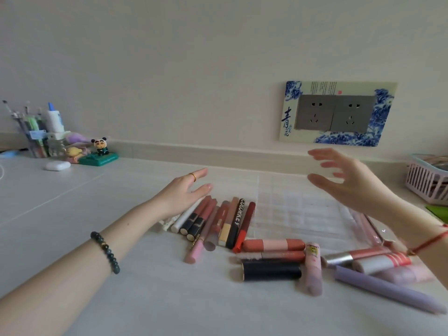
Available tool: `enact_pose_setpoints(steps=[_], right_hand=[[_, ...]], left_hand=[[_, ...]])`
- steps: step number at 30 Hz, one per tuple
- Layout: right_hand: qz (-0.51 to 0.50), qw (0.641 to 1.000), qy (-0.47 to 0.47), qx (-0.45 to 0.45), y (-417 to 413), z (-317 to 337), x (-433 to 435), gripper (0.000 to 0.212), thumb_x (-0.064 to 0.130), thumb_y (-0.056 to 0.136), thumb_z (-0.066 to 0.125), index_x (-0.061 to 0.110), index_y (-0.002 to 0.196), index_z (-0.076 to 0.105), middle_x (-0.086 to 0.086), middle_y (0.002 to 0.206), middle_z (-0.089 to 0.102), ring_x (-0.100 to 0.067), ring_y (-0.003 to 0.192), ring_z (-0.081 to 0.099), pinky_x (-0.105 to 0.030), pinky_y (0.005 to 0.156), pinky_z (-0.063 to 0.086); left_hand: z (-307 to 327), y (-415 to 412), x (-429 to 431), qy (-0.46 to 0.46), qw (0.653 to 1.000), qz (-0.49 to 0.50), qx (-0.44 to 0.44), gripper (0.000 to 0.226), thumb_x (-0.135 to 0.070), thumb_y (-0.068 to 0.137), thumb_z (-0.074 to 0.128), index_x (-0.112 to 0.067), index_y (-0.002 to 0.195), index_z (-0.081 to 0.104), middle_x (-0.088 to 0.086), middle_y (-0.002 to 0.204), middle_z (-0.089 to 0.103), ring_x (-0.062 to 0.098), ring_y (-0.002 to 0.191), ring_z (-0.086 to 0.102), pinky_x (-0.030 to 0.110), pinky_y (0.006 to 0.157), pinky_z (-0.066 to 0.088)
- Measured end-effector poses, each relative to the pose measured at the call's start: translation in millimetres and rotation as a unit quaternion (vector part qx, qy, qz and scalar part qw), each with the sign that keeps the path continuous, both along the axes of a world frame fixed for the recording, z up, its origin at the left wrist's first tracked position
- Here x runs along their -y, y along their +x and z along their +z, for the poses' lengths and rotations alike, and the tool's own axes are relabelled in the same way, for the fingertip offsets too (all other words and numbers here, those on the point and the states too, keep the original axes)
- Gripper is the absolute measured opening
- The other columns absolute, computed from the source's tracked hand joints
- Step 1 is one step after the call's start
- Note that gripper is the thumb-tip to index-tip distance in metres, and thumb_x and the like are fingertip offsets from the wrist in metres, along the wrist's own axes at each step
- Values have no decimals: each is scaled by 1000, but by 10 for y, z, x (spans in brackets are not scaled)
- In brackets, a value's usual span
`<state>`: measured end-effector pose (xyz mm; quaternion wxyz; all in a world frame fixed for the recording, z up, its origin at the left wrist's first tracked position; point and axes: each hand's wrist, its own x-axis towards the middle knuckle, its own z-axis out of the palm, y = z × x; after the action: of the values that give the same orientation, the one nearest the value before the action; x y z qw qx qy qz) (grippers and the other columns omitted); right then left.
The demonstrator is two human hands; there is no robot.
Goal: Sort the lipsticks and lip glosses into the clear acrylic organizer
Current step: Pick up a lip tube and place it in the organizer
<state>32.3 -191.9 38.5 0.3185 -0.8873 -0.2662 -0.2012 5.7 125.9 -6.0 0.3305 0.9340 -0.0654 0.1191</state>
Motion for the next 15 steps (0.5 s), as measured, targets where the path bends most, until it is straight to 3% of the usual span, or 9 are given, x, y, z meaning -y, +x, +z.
enact_pose_setpoints(steps=[7,10,13,15], right_hand=[[126,986,-110,23,-2,58,-720,45,34,83,58,29,126,46,11,126,51,0,108,45,-14,93,31],[149,977,-151,-1,86,1,-991,40,33,85,57,29,124,47,8,127,51,-9,114,47,-20,94,33],[146,968,-201,-29,184,-76,-1189,41,33,87,55,26,126,46,3,129,51,-16,117,47,-28,97,35],[127,960,-248,-24,249,-120,-1254,41,33,88,52,25,128,45,1,128,52,-18,117,48,-30,98,34]], left_hand=[[-161,-239,-103,-2,999,-35,-22,77,-63,74,44,-31,142,25,-22,144,28,-11,128,24,7,101,17],[-156,-359,-65,55,998,-41,6,73,-63,79,48,-36,141,22,-29,138,21,-21,125,14,-8,92,7],[-125,-461,66,163,985,-49,41,86,-76,68,36,-37,142,17,-37,131,5,-36,111,-12,-7,92,-8],[-142,-523,182,193,978,-54,56,92,-79,62,34,-36,142,19,-35,134,9,-36,111,-17,-5,94,-14]])
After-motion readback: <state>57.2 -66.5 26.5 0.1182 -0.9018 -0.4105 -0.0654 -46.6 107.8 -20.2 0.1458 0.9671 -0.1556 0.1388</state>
